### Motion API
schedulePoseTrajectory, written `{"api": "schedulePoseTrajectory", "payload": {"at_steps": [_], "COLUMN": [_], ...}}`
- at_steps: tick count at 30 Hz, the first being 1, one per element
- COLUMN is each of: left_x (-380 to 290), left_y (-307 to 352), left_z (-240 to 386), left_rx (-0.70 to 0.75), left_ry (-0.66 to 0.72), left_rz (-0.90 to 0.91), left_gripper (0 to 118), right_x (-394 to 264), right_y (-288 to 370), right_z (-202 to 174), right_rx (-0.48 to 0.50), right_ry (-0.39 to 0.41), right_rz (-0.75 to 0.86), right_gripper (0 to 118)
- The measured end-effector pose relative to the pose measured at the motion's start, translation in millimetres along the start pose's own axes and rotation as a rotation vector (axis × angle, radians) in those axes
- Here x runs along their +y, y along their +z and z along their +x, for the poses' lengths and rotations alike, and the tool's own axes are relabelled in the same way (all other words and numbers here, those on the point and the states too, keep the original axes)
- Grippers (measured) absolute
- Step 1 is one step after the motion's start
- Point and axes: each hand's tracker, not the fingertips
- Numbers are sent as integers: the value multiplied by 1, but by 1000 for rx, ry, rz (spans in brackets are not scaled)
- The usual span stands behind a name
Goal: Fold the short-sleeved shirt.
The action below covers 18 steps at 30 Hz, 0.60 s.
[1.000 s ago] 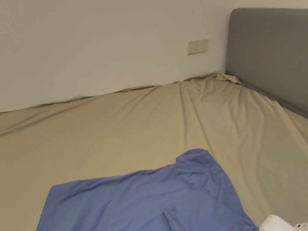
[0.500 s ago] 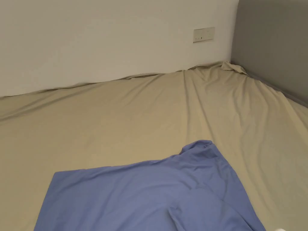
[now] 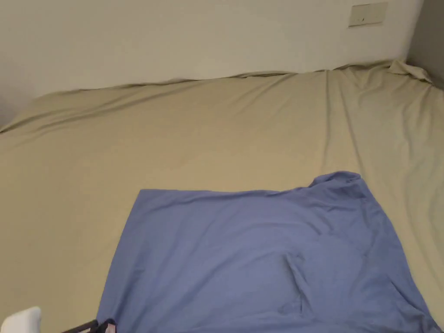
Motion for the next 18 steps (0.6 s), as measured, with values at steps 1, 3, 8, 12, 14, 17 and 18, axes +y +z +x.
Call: {"api": "schedulePoseTrajectory", "payload": {"at_steps": [1, 3, 8, 12, 14, 17, 18], "left_x": [5, -2, -38, -57, -58, -50, -51], "left_y": [16, 45, 43, 26, 20, -2, -16], "left_z": [3, 19, 30, 31, 28, 24, 22], "left_rx": [16, 48, 120, 130, 95, 180, 226], "left_ry": [-5, 4, 9, 111, 102, -38, -63], "left_rz": [80, 118, -66, -105, -123, -137, -142], "left_gripper": [118, 118, 99, 0, 0, 12, 71], "right_x": [0, -3, 6, -7, -9, -4, -3], "right_y": [17, 42, 88, 60, 54, 56, 56], "right_z": [-4, -16, -48, -64, -62, -59, -57], "right_rx": [-12, -29, 48, 98, 177, 139, 126], "right_ry": [-11, -85, -208, -318, -332, -280, -271], "right_rz": [72, 214, 340, 284, 254, 278, 282], "right_gripper": [115, 118, 83, 2, 2, 2, 2]}}
